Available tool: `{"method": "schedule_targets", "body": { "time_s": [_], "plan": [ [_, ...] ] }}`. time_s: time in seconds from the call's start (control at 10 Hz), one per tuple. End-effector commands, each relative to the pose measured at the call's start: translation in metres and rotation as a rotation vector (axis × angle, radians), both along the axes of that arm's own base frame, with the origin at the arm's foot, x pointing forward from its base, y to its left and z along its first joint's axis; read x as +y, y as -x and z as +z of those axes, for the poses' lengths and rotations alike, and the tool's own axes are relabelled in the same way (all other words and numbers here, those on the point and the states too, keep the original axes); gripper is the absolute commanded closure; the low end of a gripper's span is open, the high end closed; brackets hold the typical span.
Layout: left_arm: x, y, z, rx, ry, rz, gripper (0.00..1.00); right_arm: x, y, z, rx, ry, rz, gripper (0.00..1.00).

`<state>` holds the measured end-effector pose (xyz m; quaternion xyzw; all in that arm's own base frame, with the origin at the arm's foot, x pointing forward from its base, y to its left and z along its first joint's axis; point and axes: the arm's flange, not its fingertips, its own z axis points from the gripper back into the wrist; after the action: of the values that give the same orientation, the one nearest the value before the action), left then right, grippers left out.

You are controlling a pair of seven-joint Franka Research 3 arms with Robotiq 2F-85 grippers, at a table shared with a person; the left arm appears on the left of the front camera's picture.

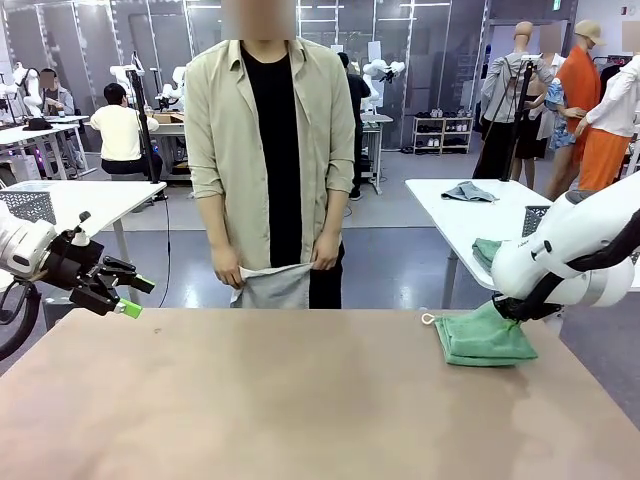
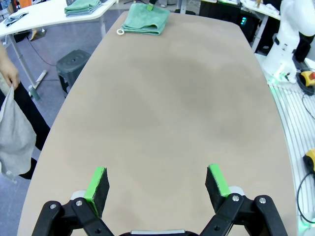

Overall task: Fold the towels and place them in the basket.
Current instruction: Place the folded Towel with hook on the right side of the table.

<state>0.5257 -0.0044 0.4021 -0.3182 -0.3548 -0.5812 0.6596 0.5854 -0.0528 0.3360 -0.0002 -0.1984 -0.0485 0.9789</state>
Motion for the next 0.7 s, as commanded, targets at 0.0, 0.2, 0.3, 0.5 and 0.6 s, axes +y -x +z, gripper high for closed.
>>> {"method": "schedule_targets", "body": {
  "time_s": [0.0, 0.2, 0.3, 0.5, 0.6],
  "plan": [
    [0.000, 0.001, 0.000, 0.007, -0.005, 0.000, 0.00, -0.004, 0.004, 0.002, -0.021, 0.030, 0.022, 0.75],
    [0.000, 0.001, 0.000, 0.007, -0.005, 0.000, 0.00, -0.004, 0.005, 0.003, -0.023, 0.040, 0.019, 0.56],
    [0.000, 0.001, 0.000, 0.007, -0.005, 0.000, 0.00, -0.005, 0.005, 0.004, -0.024, 0.046, 0.018, 0.74],
    [0.000, 0.001, 0.000, 0.007, -0.005, 0.000, 0.00, -0.005, 0.006, 0.006, -0.021, 0.054, 0.022, 0.54],
    [0.000, 0.001, 0.000, 0.007, -0.005, 0.000, 0.00, -0.004, 0.011, 0.014, -0.020, 0.045, 0.021, 0.16]
  ]
}}
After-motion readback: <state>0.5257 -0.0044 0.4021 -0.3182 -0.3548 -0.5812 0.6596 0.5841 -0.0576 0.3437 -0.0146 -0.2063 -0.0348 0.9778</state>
